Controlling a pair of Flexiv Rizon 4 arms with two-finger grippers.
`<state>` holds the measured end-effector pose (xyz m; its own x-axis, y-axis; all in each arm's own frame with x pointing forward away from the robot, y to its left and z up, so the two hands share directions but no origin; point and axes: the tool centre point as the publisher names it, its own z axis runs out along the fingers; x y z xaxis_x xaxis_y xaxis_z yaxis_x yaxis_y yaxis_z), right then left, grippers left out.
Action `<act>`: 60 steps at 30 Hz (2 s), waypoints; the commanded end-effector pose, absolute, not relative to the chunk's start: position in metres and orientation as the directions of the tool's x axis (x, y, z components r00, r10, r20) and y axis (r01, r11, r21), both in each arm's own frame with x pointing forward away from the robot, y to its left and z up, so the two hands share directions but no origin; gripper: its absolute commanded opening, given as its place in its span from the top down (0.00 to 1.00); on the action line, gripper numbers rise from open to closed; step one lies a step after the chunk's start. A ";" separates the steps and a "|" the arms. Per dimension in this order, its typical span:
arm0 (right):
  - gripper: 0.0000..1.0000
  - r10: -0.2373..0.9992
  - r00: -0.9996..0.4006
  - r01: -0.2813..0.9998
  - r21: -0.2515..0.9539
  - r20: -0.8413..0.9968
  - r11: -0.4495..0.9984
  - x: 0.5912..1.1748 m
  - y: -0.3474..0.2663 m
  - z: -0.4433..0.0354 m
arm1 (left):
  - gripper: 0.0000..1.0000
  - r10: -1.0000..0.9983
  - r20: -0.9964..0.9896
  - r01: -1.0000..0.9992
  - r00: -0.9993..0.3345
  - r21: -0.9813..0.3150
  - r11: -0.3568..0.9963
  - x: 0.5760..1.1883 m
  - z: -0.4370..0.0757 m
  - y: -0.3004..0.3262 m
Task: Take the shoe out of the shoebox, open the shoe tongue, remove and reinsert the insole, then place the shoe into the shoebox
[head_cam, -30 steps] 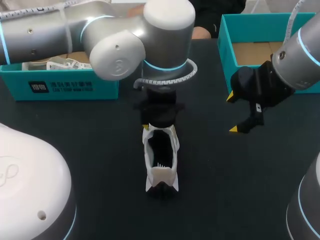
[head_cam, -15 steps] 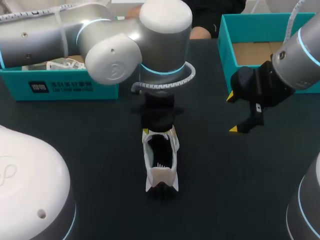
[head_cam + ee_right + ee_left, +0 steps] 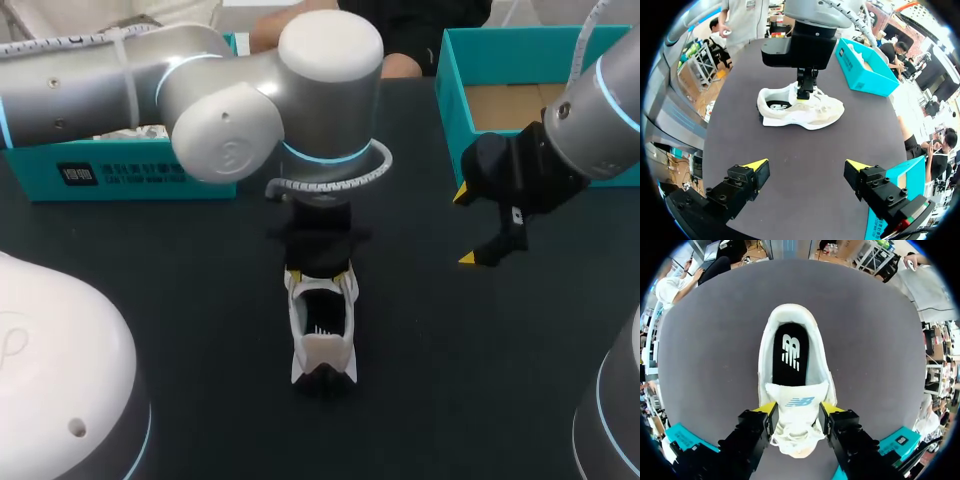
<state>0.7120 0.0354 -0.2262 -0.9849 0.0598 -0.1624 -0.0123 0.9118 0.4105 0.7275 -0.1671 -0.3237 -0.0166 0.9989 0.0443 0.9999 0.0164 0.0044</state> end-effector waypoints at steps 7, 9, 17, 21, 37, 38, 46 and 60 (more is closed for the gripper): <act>0.00 0.061 -0.985 -0.012 0.410 -0.164 0.912 0.712 0.036 -0.227 | 0.53 1.000 0.015 1.000 -0.024 0.005 0.024 0.724 -0.310 -0.158; 0.00 0.061 -0.985 -0.012 0.410 -0.164 0.912 0.712 0.036 -0.227 | 0.58 1.000 0.020 1.000 -0.022 0.000 0.022 0.722 -0.314 -0.160; 0.00 0.061 -0.985 -0.012 0.410 -0.164 0.912 0.712 0.036 -0.227 | 0.59 0.999 0.021 0.998 -0.025 -0.049 0.026 0.715 -0.328 -0.164; 0.00 0.061 -0.985 -0.012 0.410 -0.164 0.912 0.712 0.036 -0.227 | 0.60 0.999 0.016 0.998 -0.032 -0.053 0.033 0.713 -0.329 -0.164; 0.00 0.061 -0.985 -0.012 0.410 -0.164 0.912 0.712 0.036 -0.227 | 0.54 0.964 -0.046 0.965 -0.263 -0.002 0.263 0.722 -0.300 -0.156; 0.00 0.061 -0.985 -0.012 0.410 -0.164 0.912 0.712 0.036 -0.227 | 0.54 0.934 -0.068 0.936 -0.352 -0.027 0.351 0.725 -0.296 -0.153; 0.00 0.061 -0.985 -0.012 0.410 -0.164 0.912 0.712 0.036 -0.227 | 0.00 0.840 -0.143 0.851 -0.524 -0.119 0.511 0.721 -0.287 -0.144; 0.00 0.061 -0.985 -0.012 0.410 -0.164 0.912 0.712 0.036 -0.227 | 0.00 0.734 -0.136 0.746 -0.666 -0.129 0.653 0.706 -0.277 -0.141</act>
<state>0.7120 0.0354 -0.2262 -0.9849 0.0599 -0.1624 -0.0122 0.9118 0.4106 0.7183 -0.1445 -0.2863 -0.5738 0.8102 -0.1197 0.8180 0.5595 -0.1337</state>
